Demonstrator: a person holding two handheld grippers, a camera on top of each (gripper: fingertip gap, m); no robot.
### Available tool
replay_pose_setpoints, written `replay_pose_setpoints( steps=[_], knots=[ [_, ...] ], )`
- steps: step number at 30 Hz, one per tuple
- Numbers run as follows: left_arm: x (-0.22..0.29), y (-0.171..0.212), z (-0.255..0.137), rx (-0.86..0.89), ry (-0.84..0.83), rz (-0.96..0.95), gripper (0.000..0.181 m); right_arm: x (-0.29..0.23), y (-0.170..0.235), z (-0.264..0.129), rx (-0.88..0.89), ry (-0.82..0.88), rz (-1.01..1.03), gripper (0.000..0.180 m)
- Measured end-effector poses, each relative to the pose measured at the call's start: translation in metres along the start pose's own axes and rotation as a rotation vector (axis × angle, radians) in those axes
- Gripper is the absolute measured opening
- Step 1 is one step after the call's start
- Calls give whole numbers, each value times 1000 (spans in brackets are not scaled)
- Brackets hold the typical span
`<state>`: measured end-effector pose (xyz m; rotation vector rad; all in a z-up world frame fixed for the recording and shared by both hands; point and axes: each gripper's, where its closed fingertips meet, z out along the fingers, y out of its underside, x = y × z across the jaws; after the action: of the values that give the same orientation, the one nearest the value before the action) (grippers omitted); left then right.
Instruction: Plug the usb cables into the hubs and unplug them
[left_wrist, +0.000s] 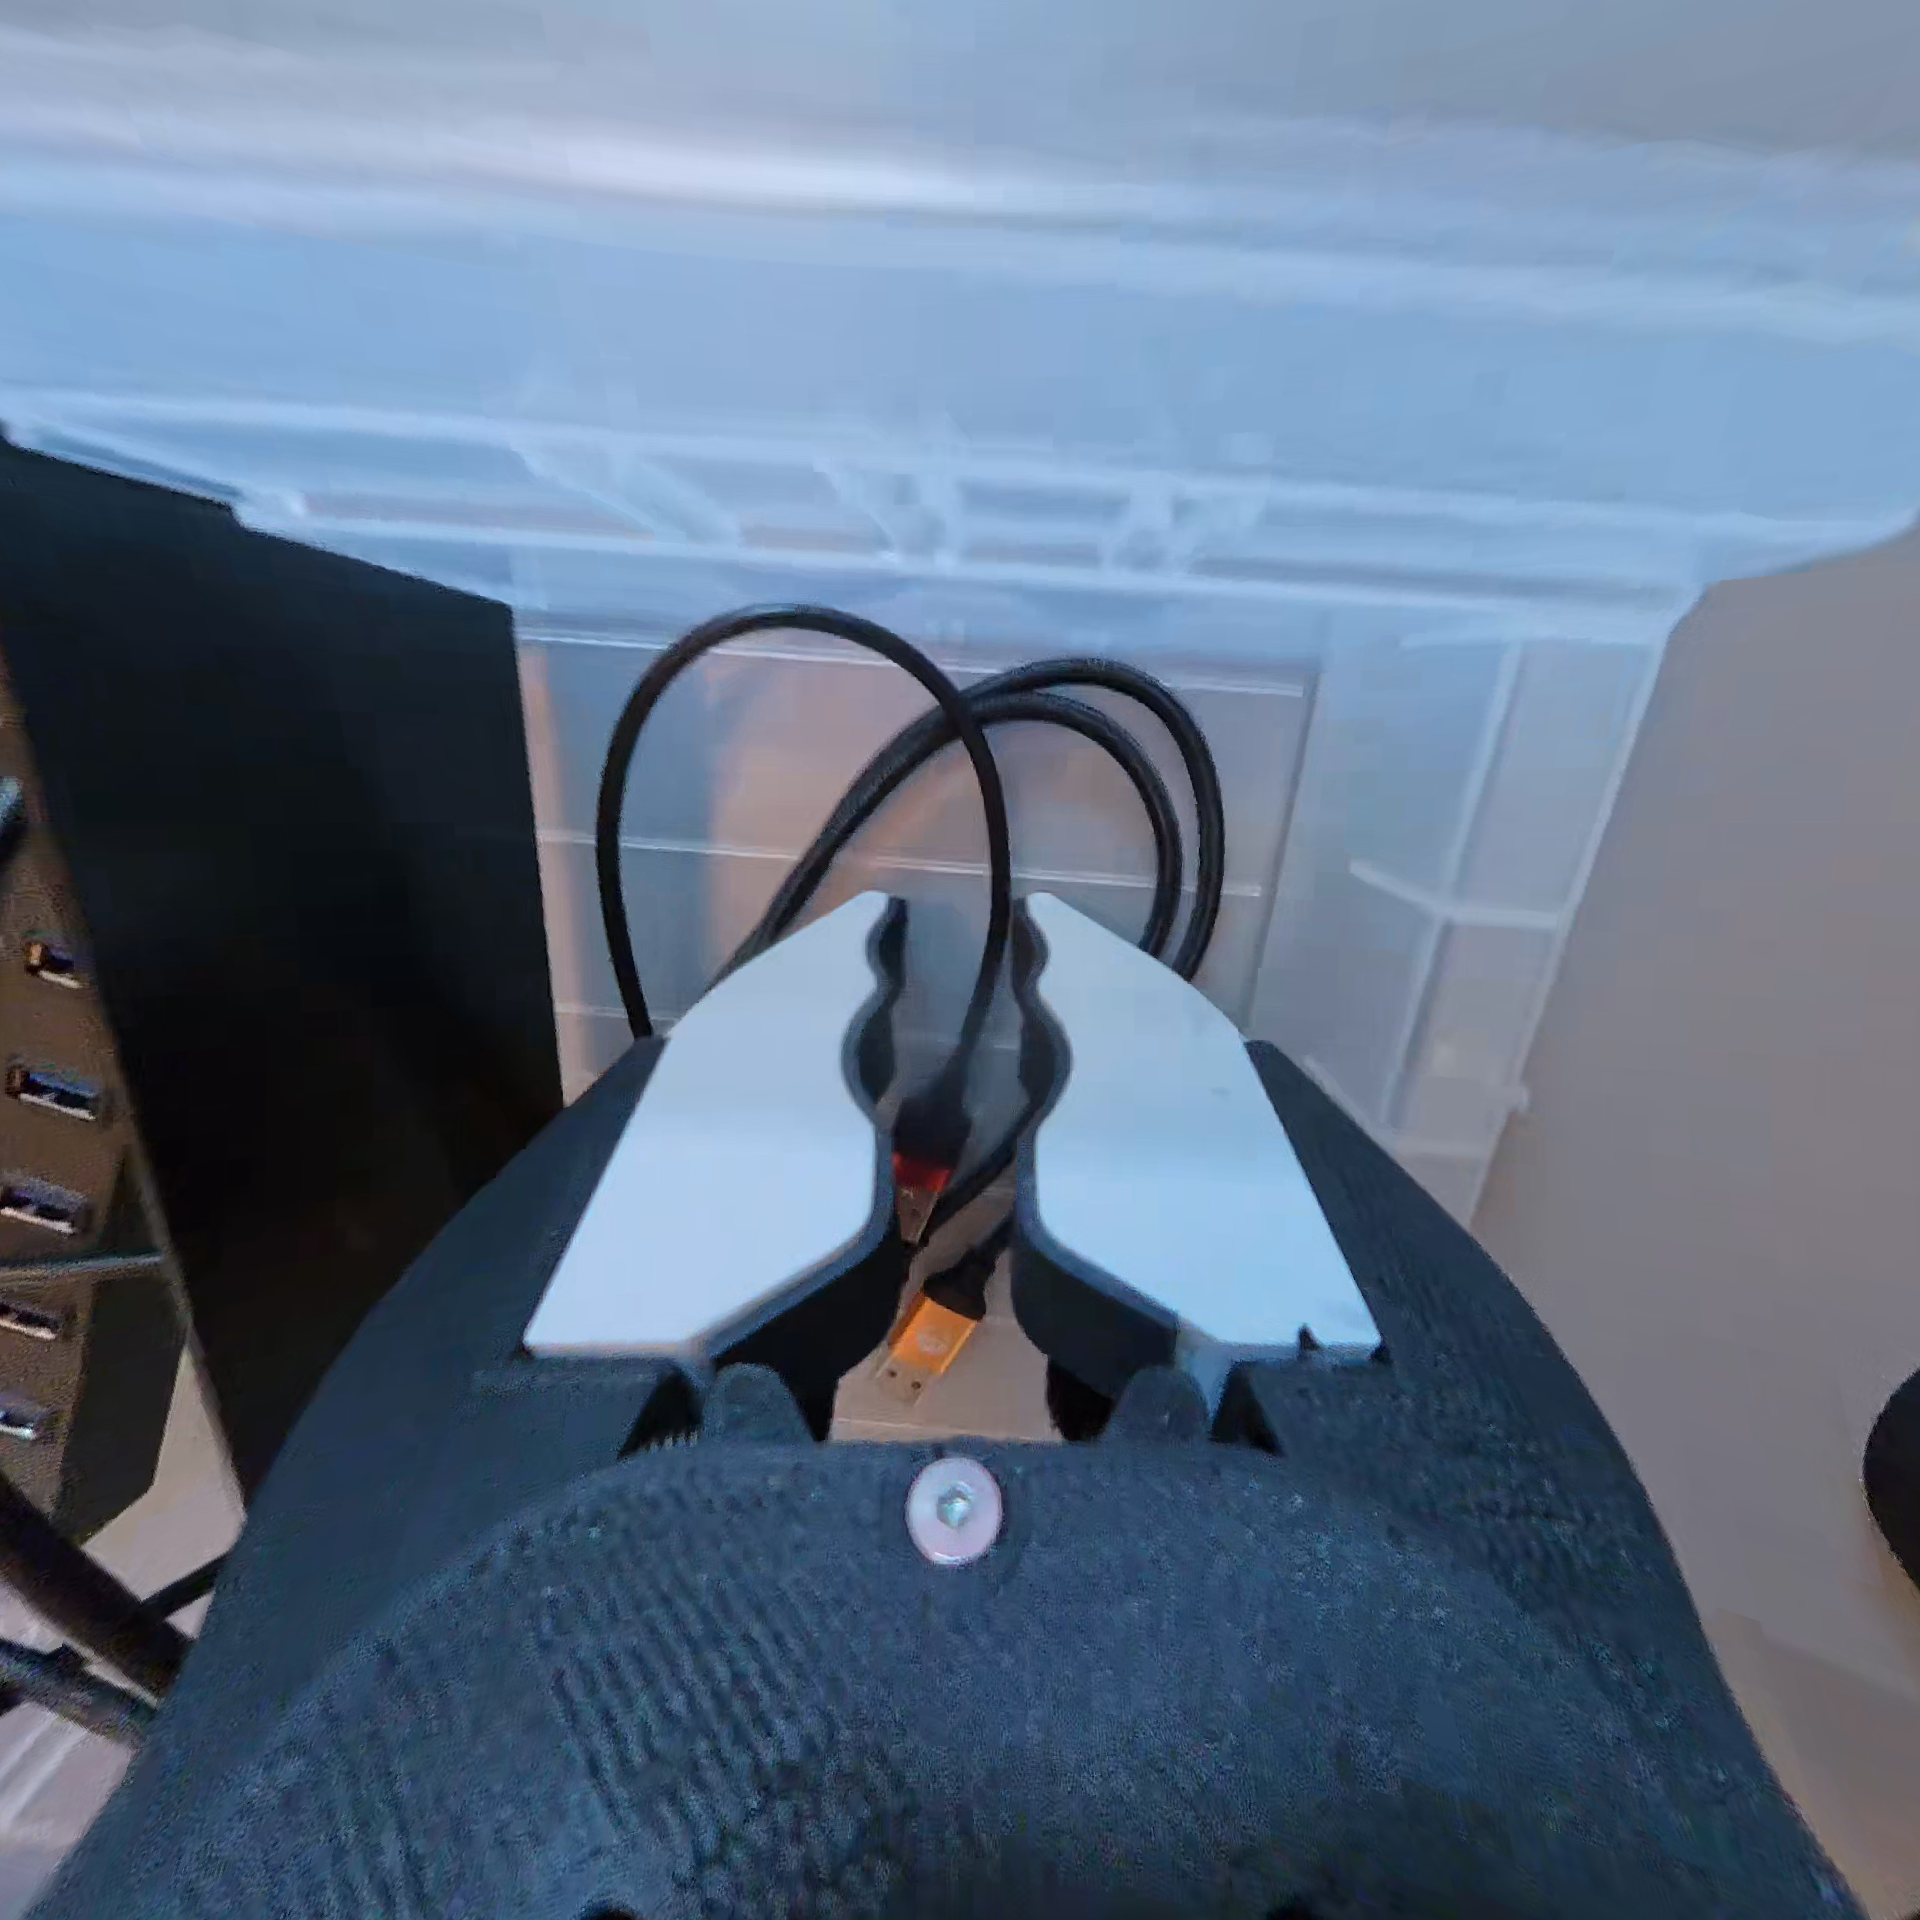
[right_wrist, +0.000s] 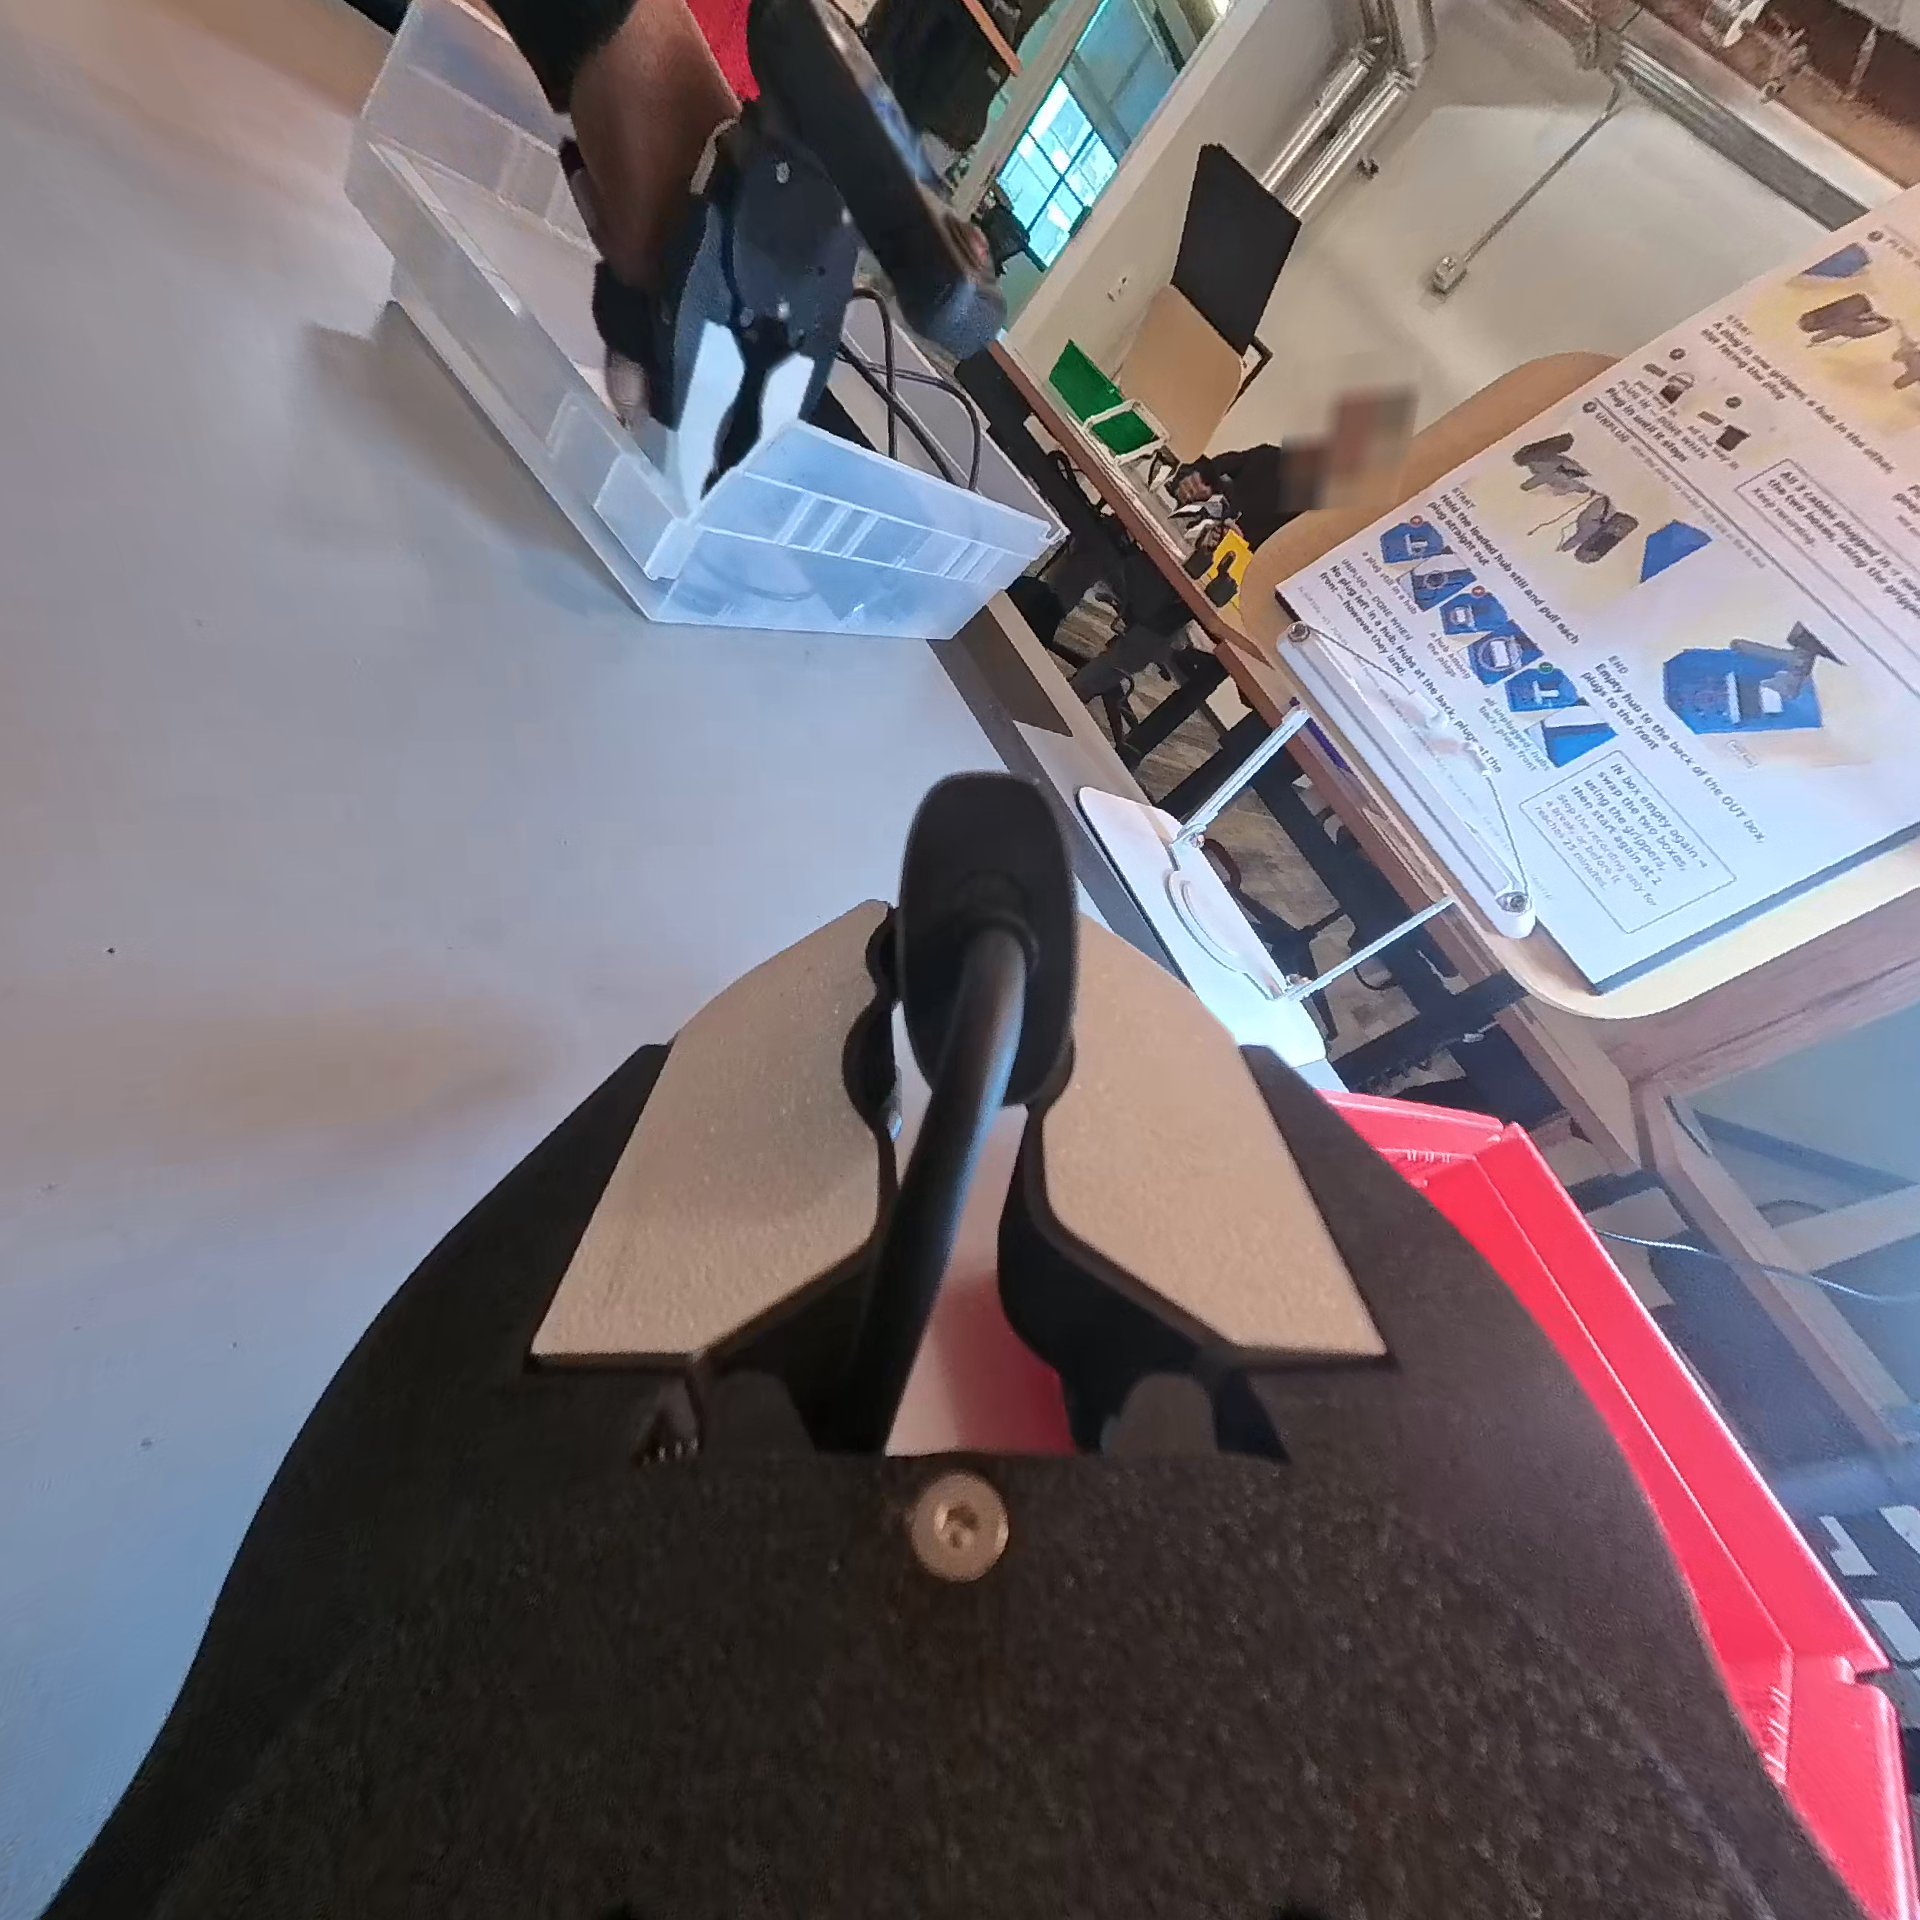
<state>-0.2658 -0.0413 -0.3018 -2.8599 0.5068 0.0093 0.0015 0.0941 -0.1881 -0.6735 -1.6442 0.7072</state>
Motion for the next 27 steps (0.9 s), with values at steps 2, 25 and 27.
replay_pose_setpoints(
  steps=[2, 25, 27],
  knots=[
    [-1, 0, 1, -4, -8, 8, 3, 0, 0, 0, 0, 0, 1, 18],
    [165, -136, -172, 1267, 345, -323, 3, 15, -4, -7, 23, 67, 29, 18],
    [185, -141, -157, 1315, 468, -414, 3, 16, -1, -7, 18, 69, 32, 18]
  ],
)
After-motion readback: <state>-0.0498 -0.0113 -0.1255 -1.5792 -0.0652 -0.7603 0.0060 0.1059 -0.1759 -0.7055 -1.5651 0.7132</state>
